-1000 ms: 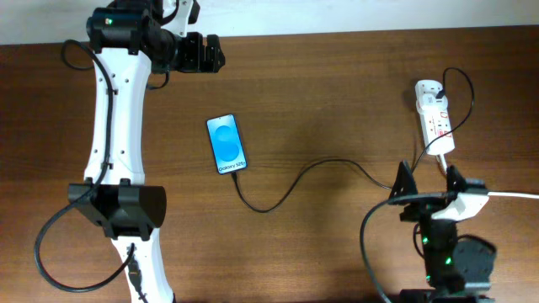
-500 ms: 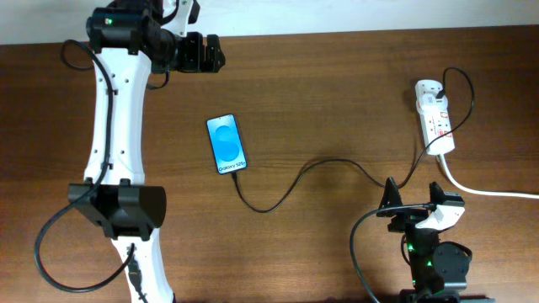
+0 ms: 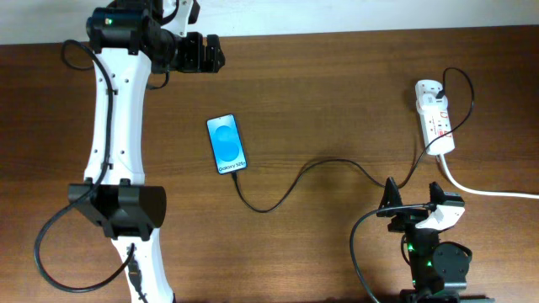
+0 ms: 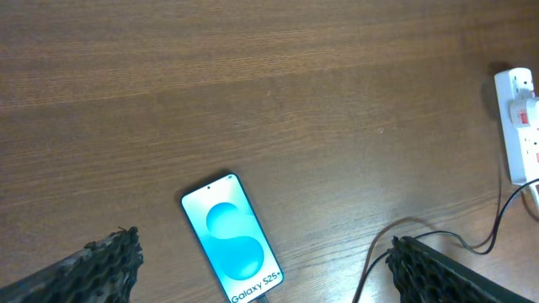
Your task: Plug charger to phone and switch on socket
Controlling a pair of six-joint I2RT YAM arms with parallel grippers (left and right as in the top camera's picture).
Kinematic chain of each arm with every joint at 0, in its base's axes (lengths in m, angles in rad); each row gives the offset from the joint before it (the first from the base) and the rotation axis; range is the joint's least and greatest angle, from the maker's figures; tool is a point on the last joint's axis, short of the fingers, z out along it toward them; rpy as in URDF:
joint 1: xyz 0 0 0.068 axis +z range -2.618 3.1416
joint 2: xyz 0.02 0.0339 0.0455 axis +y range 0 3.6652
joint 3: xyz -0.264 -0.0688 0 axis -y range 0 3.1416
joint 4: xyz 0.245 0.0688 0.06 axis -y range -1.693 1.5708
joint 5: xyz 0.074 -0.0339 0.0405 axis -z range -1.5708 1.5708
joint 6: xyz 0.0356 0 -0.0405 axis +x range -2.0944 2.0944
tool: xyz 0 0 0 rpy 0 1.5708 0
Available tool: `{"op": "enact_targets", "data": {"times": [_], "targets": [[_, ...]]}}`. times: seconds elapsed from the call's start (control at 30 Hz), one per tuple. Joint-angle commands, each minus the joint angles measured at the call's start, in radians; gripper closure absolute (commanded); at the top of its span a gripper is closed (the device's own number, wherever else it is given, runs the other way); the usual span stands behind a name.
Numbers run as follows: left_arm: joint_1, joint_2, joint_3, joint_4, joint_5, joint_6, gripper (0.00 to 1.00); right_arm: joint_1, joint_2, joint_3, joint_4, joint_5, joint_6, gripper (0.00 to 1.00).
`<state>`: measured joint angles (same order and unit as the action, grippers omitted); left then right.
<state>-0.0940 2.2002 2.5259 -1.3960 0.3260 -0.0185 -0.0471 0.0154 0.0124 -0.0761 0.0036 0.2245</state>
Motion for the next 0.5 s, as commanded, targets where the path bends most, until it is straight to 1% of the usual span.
{"op": "enact_targets", "data": {"times": [0.0, 0.2, 0.33, 0.47], "targets": [[0.003, -0.007, 0.013, -0.001, 0.008, 0.015, 0.01, -0.006, -0.011, -0.007, -0.006, 0.006, -0.01, 0.02], [0.003, -0.007, 0.013, -0.001, 0.008, 0.015, 0.01, -0.006, -0.011, -0.007, -0.005, 0.006, -0.01, 0.02], [0.003, -0.006, 0.013, -0.069, 0.007, 0.016, 0.01, -0.006, -0.011, -0.007, -0.005, 0.006, -0.01, 0.02], [0.003, -0.022, -0.003, -0.09, -0.023, 0.016, 0.01, -0.006, -0.011, -0.007, -0.005, 0.006, -0.01, 0.02]]}}
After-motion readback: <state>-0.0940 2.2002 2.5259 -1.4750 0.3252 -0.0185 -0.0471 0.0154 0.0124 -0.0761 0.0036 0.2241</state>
